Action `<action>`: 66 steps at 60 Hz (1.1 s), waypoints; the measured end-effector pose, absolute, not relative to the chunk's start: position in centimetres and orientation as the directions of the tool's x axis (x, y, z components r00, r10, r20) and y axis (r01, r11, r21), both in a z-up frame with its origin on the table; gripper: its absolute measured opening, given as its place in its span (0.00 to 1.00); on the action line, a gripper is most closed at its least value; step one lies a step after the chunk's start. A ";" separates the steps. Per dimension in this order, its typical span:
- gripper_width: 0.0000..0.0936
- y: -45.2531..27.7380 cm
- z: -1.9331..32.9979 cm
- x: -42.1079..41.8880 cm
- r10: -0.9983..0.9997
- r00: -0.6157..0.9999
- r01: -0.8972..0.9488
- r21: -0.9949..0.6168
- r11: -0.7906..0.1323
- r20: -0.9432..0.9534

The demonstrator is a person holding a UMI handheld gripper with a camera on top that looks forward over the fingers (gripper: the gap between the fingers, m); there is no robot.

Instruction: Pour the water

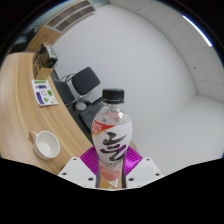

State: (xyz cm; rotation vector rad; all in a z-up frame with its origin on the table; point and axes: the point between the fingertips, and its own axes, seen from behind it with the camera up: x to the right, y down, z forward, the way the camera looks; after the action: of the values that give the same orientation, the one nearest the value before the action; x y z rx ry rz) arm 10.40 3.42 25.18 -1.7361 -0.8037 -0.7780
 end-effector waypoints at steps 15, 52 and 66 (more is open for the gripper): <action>0.30 3.8 22.5 11.7 0.141 0.956 0.286 -0.927 -0.241 0.259; 0.33 5.9 6.5 14.5 0.158 0.985 0.000 -0.926 -0.378 -0.065; 0.69 5.3 5.7 14.3 0.163 0.986 0.027 -0.910 -0.414 -0.045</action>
State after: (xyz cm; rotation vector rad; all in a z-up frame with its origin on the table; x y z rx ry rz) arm 14.29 5.26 5.72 -1.9950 -0.1346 0.1502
